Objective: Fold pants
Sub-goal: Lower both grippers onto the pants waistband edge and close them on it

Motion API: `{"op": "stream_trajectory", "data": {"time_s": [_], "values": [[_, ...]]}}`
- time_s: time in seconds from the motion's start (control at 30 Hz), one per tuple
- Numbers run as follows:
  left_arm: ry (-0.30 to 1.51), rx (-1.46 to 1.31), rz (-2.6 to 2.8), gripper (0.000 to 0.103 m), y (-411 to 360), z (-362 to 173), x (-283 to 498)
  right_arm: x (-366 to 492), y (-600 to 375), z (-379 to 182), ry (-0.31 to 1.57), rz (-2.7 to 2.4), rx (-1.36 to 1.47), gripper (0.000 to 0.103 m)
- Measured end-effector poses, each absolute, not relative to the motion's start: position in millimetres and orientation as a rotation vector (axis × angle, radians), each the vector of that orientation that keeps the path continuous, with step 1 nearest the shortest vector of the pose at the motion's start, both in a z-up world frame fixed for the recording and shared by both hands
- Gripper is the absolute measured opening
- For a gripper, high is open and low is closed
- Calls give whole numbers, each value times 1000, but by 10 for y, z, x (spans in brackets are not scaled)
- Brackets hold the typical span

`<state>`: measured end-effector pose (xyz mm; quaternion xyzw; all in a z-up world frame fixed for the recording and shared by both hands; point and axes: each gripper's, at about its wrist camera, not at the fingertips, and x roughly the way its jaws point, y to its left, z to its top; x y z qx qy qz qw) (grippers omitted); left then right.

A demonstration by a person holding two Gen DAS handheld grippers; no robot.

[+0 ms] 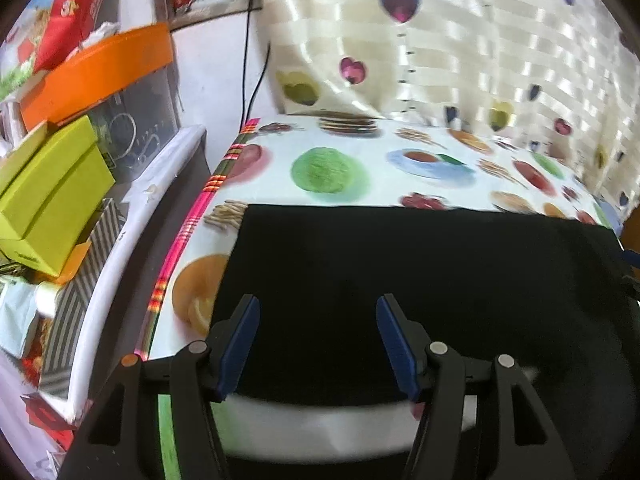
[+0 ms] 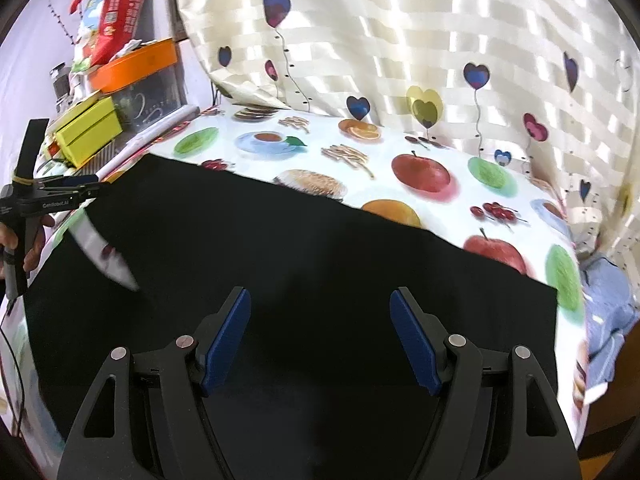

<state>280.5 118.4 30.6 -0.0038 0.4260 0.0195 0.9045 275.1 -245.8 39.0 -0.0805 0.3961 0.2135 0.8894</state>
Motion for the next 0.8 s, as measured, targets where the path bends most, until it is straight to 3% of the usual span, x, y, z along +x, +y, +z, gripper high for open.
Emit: {"op": "stream_trajectory", "data": {"time_s": [0.47, 0.8], "values": [[919, 29, 143, 64, 1523, 44, 3443, 3677, -2388, 97, 896, 488, -173, 72], [909, 21, 119, 68, 1569, -45, 3474, 3814, -2299, -72, 938, 487, -264, 73]]}}
